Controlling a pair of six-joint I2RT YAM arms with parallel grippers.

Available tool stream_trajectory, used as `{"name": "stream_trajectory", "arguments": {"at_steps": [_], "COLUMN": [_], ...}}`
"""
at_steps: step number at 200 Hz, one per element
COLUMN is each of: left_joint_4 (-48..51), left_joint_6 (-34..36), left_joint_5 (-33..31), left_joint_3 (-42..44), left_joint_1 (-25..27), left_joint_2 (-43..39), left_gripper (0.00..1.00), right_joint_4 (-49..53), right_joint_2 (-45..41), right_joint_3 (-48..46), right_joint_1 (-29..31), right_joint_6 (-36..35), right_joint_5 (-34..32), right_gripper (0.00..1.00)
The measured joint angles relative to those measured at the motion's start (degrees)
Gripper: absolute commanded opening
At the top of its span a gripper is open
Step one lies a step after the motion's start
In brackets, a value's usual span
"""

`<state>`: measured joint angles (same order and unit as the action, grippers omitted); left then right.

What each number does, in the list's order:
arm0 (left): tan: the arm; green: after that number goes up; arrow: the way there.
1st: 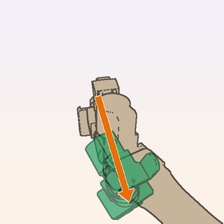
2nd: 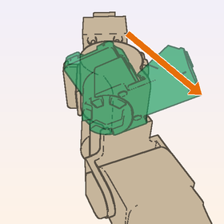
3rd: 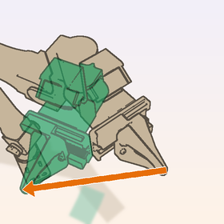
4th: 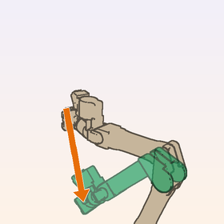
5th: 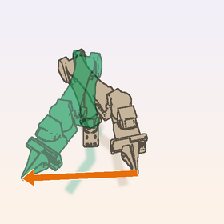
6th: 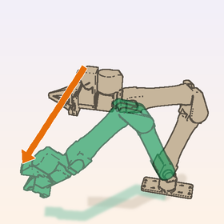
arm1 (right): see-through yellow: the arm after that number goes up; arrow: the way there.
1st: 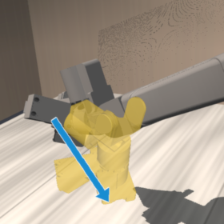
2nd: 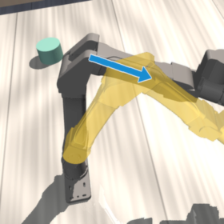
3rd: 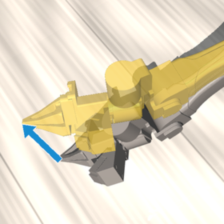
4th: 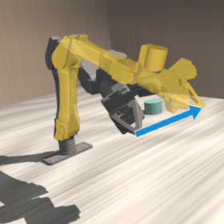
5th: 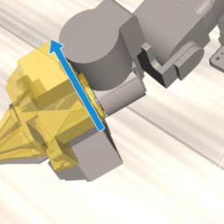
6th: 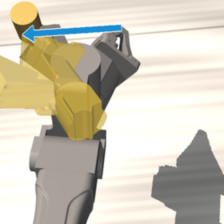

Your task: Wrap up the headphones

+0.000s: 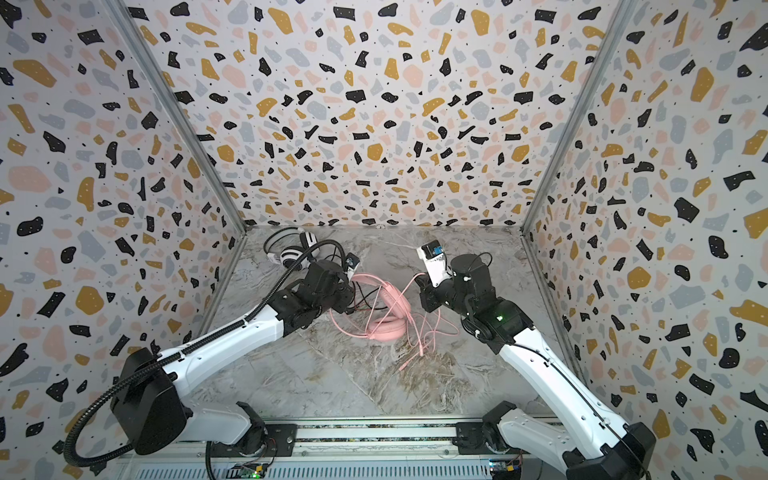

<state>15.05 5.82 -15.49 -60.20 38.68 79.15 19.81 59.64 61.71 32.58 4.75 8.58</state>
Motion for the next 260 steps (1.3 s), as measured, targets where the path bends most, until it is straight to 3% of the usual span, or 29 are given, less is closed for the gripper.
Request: {"name": "stream_trajectory", "arguments": {"at_steps": [136,181,260], "left_joint_4": [-4.37,-5.27,-5.68], "left_joint_6": [1.73,2.45,3.61], "left_joint_5": [9.09,13.53,22.95], "left_joint_3": [5.29,6.4,6.4], "left_joint_1": [-0.09,-0.17,-0.2], "left_joint_2": [-4.68,-5.66,-4.68], "left_gripper": [0.0,0.0,0.0], "right_joint_4": [-3.43,-9.14,-9.81], "right_joint_2": [12.92,12.57,11.89], "right_joint_3": [8.22,3.8,-0.52], "right_joint_1": [-1.16,-1.64,-4.79], "right_joint_6": [-0.83,1.44,1.95], "right_joint_5": [4.13,5.29,4.66], "right_gripper": [0.07,0.07,0.07]}}
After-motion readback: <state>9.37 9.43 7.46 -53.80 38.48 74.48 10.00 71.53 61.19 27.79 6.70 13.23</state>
